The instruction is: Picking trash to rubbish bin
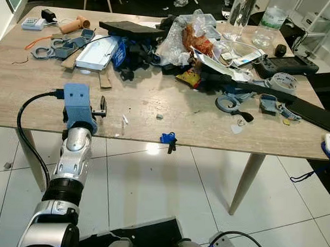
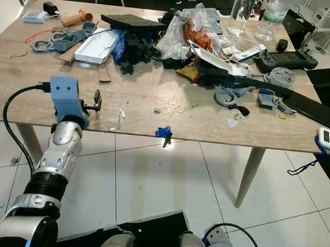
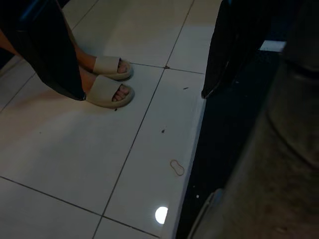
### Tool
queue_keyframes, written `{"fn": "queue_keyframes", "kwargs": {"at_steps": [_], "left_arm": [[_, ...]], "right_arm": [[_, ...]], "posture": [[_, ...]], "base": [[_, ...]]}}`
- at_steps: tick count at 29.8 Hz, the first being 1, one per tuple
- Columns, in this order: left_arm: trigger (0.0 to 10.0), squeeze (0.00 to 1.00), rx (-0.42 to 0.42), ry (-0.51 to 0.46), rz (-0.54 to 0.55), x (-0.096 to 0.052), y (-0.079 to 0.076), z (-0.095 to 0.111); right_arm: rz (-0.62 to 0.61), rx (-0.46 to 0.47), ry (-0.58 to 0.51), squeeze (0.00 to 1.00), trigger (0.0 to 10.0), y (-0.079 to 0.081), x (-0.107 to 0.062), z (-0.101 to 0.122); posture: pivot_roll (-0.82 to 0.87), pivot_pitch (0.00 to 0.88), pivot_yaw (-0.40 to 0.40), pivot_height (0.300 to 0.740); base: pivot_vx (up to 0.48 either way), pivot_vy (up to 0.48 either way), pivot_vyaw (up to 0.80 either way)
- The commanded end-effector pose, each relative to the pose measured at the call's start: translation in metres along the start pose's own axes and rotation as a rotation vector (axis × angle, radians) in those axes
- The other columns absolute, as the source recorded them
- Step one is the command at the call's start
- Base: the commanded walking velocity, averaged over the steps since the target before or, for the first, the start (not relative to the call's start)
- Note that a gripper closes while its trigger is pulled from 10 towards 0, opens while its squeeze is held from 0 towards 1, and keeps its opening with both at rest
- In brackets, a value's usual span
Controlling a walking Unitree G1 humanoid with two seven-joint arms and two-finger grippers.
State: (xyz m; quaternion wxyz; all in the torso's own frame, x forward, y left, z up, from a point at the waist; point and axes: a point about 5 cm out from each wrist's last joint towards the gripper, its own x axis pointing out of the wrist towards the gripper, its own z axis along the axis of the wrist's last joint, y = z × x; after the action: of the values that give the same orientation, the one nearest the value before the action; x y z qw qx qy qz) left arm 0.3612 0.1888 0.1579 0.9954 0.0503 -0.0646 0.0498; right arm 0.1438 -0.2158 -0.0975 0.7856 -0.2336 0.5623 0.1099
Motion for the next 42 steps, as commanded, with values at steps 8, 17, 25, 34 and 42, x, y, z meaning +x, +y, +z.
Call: {"fn": "queue_keyframes", "kwargs": {"at_steps": [8, 17, 25, 34, 42], "left_arm": [[10.0, 0.0, 0.072, 0.032, -0.005, 0.0, 0.009, -0.009], [10.0, 0.0, 0.02, 0.077, 0.06, 0.007, 0.031, -0.011], [10.0, 0.0, -0.104, 0.114, -0.08, 0.011, 0.011, -0.016], [0.0, 0.0, -0.074, 0.214, -0.08, 0.002, 0.006, -0.039], [0.0, 0.0, -0.049, 0.228, -0.037, -0.002, 0.022, -0.045]], "right_arm": [[0.021, 0.011, 0.031, 0.0, 10.0, 0.01, 0.0, -0.011], [0.038, 0.017, 0.063, 0.0, 10.0, 0.023, -0.001, -0.026], [0.021, 0.029, 0.077, 0.0, 10.0, 0.014, -0.003, -0.036], [-0.002, 0.043, 0.068, 0.0, 10.0, -0.002, -0.003, -0.035], [-0.007, 0.048, 0.065, 0.0, 10.0, -0.003, -0.003, -0.031]], "posture": [[-0.02, 0.226, 0.035, 0.74], [-0.04, 0.261, 0.041, 0.74], [-0.06, 0.285, 0.041, 0.74], [-0.07, 0.276, 0.035, 0.74], [-0.06, 0.262, 0.036, 0.74]], "base": [[0.0, 0.0, 0.0], [0.0, 0.0, 0.0], [0.0, 0.0, 0.0], [0.0, 0.0, 0.0], [0.0, 0.0, 0.0]]}}
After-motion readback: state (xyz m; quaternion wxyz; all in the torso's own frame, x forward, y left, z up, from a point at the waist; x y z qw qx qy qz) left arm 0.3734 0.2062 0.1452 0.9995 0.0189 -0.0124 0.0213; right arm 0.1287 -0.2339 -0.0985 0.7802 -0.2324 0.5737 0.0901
